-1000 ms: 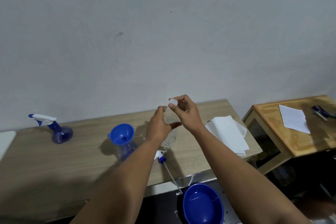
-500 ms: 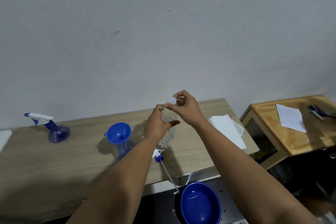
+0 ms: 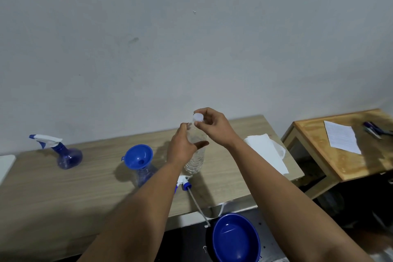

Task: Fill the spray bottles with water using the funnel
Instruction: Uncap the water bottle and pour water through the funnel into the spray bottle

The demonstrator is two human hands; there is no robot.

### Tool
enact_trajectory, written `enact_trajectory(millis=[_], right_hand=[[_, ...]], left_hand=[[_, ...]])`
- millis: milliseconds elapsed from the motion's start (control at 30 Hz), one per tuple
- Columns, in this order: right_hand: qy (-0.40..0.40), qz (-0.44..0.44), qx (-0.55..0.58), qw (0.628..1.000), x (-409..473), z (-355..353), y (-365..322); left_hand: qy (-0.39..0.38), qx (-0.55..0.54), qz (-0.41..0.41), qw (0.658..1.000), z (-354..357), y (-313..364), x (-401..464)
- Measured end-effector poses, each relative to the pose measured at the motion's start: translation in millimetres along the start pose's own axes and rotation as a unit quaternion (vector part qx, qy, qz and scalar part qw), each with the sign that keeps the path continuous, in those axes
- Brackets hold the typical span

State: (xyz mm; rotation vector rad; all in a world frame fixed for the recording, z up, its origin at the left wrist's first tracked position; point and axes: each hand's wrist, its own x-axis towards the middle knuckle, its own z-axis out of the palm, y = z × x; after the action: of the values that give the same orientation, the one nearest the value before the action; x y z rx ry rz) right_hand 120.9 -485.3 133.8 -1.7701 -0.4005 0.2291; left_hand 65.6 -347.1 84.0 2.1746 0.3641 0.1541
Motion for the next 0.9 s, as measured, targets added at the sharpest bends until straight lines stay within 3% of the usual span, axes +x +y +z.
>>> enact_trajectory(millis=[67, 200, 333, 433, 567, 633, 767, 900], right_hand=[[-0.015, 0.016, -0.005, 1.000, 0, 2, -3], [0.027, -0.002, -0.043, 0.999, 3, 4, -3], [0.024, -0.013, -0.009, 1.000, 4, -2, -13], [0.110, -0.023, 0.040, 0.993, 4, -10, -19], [0.210, 0.021, -0.023, 0.977, -9, -21, 19], [0.194, 0.087, -0.089, 0.973, -25, -22, 59], [0.057, 0.210, -0.229, 0.949, -59, -11, 136], [-0.013, 0.253, -0.269, 0.929, -77, 10, 173]], left_hand=[[0.002, 0.001, -0.009, 1.000, -1, 1, 0], [0.001, 0.003, -0.004, 1.000, 1, -1, 2], [-0.005, 0.001, -0.002, 1.000, 2, -2, 4], [-0.001, -0.009, 0.003, 1.000, 2, -2, 5], [0.014, -0.022, 0.010, 1.000, 5, -5, 4], [0.017, -0.031, 0.015, 0.999, 5, -7, 4], [0.013, -0.030, 0.017, 0.999, 2, -5, 2], [0.013, -0.023, 0.011, 1.000, 2, -6, 3]])
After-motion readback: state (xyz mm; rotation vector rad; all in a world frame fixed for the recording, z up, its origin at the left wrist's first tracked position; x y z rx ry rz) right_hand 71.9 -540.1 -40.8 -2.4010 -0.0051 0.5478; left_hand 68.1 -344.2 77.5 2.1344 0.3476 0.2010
